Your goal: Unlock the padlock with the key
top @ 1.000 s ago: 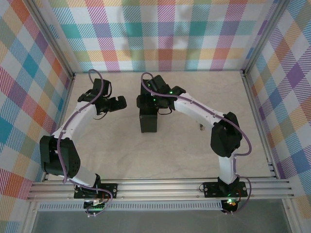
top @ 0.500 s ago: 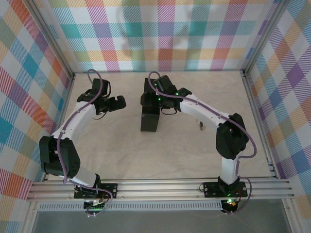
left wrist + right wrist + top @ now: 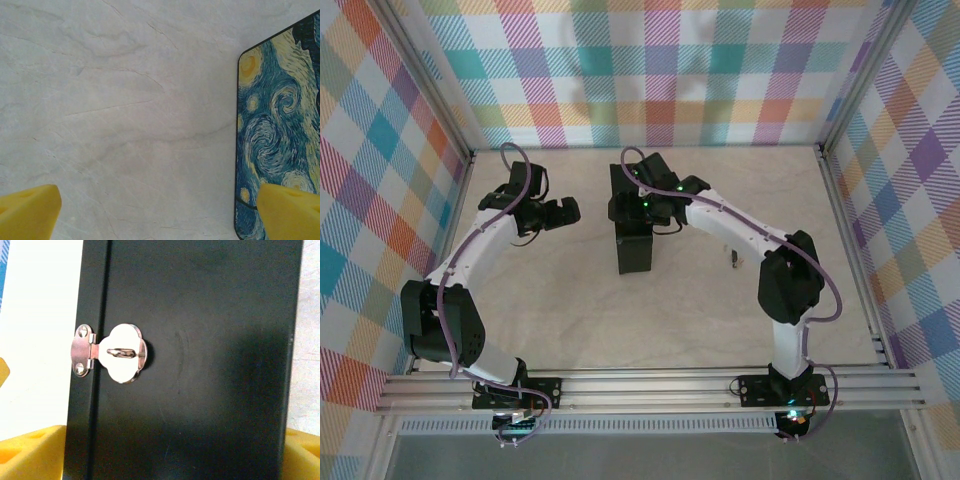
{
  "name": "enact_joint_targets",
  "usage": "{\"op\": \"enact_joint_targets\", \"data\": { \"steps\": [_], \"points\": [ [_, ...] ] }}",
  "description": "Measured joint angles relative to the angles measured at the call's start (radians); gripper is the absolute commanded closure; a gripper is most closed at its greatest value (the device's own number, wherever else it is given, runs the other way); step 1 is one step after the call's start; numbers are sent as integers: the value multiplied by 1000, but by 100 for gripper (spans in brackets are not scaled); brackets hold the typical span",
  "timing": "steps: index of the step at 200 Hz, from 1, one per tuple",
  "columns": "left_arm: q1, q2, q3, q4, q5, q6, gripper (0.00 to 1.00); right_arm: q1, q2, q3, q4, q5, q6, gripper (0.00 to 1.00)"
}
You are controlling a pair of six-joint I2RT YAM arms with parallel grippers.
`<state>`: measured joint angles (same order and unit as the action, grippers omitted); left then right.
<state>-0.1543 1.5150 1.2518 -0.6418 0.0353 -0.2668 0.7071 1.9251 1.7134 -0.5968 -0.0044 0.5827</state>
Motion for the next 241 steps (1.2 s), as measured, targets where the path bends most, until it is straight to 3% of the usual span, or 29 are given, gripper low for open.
{"op": "enact_joint_targets", "data": {
  "steps": [17, 40, 95, 144, 168, 204, 241],
  "points": [
    [0, 0, 1, -5, 0, 2, 0, 0, 0, 0, 0, 0, 0, 10],
    [0, 0, 2, -11, 0, 6, 0, 0, 3, 2, -5, 4, -16, 0],
    [0, 0, 4, -11, 0, 13, 0, 16, 26, 21, -21, 19, -50, 0],
    [0, -1, 4, -11, 0, 17, 0, 27, 45, 53, -44, 53, -66, 15],
    [1, -8, 4, -15, 0, 24, 0, 8, -29, -87, 97, 21, -38, 18],
    [7, -40, 4, -23, 11, 25, 0, -92, -157, -339, 353, -133, 71, 16],
    [-3, -45, 0, -5, 142, -2, 0, -205, -198, -538, 644, -317, 182, 13]
  ]
}}
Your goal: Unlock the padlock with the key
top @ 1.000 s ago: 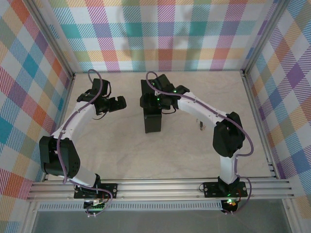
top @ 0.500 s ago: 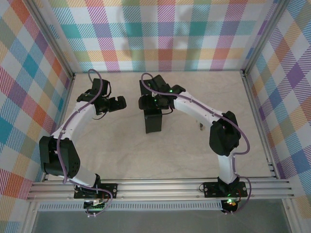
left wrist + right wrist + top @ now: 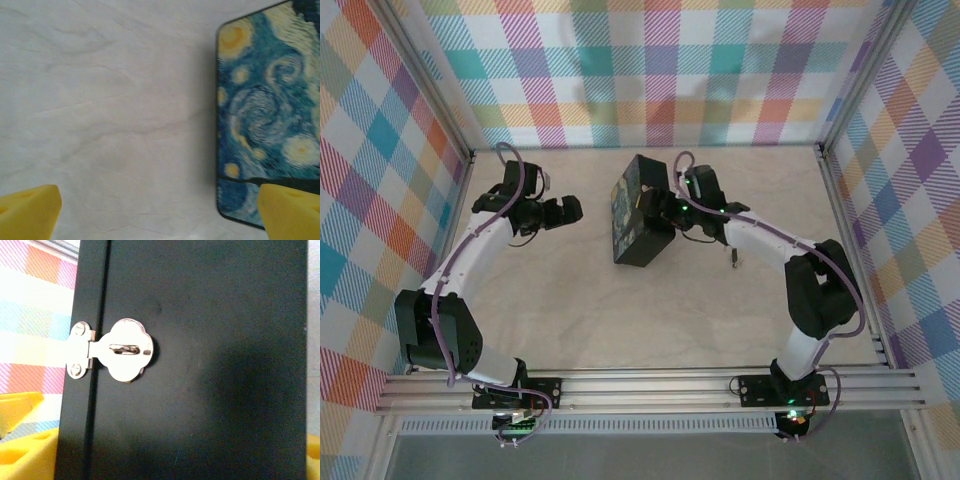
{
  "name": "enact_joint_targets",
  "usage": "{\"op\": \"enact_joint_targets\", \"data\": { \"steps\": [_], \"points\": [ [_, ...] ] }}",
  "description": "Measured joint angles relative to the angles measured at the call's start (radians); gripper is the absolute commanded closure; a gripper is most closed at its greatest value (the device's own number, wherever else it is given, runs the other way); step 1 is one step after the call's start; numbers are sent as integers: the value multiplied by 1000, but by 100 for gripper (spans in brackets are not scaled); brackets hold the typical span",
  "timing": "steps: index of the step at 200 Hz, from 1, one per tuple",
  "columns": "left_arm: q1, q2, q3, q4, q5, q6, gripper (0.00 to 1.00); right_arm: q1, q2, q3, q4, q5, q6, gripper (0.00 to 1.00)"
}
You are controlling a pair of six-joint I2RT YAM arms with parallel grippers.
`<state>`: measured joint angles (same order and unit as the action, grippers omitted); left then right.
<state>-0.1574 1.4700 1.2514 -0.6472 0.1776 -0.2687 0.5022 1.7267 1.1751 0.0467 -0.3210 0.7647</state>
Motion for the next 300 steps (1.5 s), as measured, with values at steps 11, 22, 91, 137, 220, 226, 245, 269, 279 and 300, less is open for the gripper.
{"op": "enact_joint_targets", "data": {
  "steps": [11, 22, 91, 137, 220, 226, 245, 269, 279, 300],
  "points": [
    [-17, 0, -4, 11, 30, -14, 0, -26, -1, -42, 72, -45, 23, 13],
    [-49, 4, -5, 20, 47, -28, 0, -53, 0, -83, 140, -90, 44, 11],
    [-237, 193, 24, 139, 121, -137, 0, -137, 143, -199, 232, -160, 62, 6],
    [-247, 273, 101, 153, 88, -154, 0, -142, 176, -203, 284, -194, 67, 6],
    [-128, 135, 60, 108, -105, -51, 0, -153, 18, -114, 0, -133, -135, 0],
    [-109, 104, 30, 127, -127, -45, 0, -156, -24, -114, -28, -111, -163, 0],
    [-62, -26, -130, 224, -228, 1, 0, -195, -201, -150, -76, -4, -262, 0],
    [-29, -159, -348, 364, -348, 76, 0, -277, -459, -352, 7, 182, -399, 0],
    [-6, -172, -407, 416, -386, 89, 0, -320, -546, -460, 47, 261, -457, 0],
    [53, -154, -527, 555, -478, 109, 0, -403, -608, -618, 97, 377, -558, 0]
  ]
}}
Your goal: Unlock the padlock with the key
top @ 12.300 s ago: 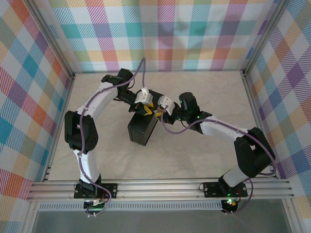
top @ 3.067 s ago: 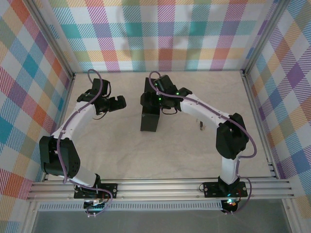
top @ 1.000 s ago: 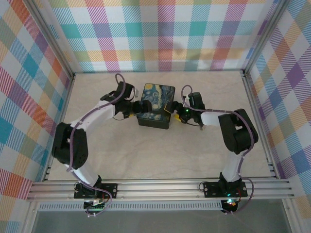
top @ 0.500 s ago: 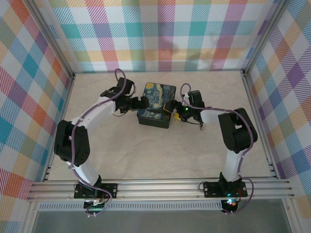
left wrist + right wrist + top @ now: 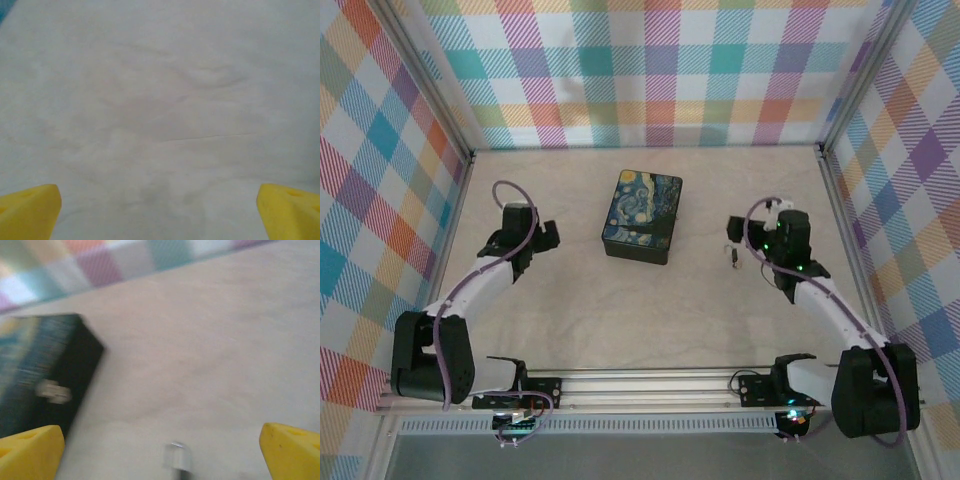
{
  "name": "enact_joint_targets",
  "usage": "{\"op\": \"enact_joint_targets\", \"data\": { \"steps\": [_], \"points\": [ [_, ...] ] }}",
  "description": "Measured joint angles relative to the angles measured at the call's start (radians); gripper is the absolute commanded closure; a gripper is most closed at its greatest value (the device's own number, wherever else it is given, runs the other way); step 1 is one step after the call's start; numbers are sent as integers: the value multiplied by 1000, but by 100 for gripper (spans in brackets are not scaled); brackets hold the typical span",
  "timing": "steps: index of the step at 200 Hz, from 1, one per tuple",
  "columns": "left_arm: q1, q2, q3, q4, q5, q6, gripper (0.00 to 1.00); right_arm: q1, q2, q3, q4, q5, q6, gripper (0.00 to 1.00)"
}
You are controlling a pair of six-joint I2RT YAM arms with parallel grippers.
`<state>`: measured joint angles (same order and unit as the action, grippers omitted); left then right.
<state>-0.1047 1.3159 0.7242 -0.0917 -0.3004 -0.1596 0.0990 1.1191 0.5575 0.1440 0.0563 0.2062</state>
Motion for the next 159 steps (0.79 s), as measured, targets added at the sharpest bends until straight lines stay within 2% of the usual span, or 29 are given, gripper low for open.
{"op": "enact_joint_targets", "data": {
  "steps": [20, 40, 66, 83, 95, 159],
  "points": [
    [18, 28, -119, 157, -62, 13, 0, -62, 32, -106, 88, 56, -46, 0],
    [18, 58, -221, 306, -72, 31, 0, -80, 117, -201, 262, 90, -69, 0],
    [22, 88, -289, 501, -60, 62, 0, -80, 261, -201, 414, 82, -102, 0],
    [23, 153, -306, 671, -21, 80, 0, -81, 372, -184, 551, 54, -126, 0],
    [23, 207, -313, 758, 10, 98, 0, -82, 412, -183, 587, 36, -139, 0],
    [20, 247, -320, 866, 60, 141, 0, -85, 421, -175, 665, 13, -163, 0]
  ]
}}
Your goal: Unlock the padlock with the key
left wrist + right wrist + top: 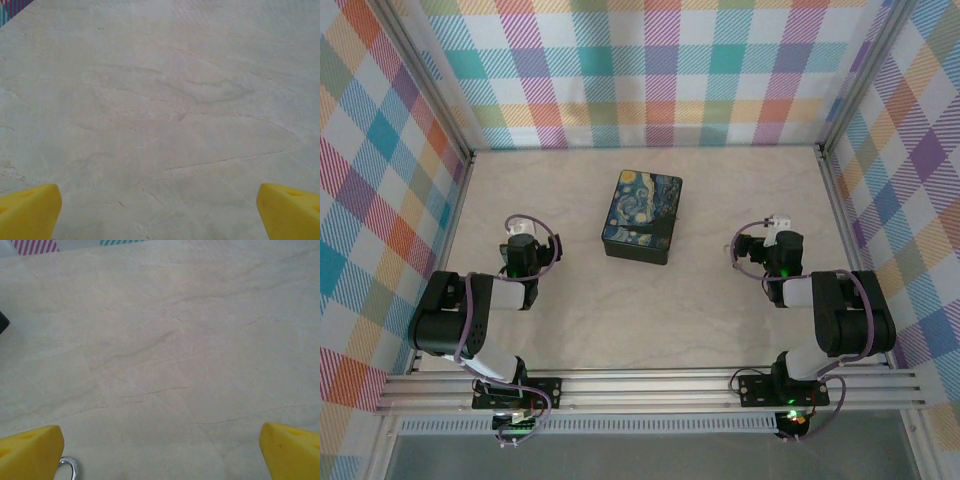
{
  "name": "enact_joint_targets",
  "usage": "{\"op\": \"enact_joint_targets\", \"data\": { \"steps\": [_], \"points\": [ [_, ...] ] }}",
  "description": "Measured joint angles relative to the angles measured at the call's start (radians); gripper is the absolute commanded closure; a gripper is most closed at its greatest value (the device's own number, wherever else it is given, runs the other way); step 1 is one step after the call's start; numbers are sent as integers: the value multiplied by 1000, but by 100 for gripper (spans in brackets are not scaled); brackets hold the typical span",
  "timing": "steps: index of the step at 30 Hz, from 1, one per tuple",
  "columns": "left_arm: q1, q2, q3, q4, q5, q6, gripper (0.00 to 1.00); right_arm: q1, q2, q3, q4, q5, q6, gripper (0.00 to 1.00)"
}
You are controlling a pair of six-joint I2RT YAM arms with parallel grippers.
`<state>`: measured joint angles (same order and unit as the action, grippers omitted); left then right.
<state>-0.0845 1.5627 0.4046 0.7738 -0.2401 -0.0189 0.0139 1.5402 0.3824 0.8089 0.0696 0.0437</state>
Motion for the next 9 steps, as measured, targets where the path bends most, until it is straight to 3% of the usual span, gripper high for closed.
{"op": "enact_joint_targets", "data": {
  "steps": [9],
  "points": [
    [0, 0, 0, 18, 9, 13, 0, 0, 0, 0, 7, -3, -1, 0]
  ]
}}
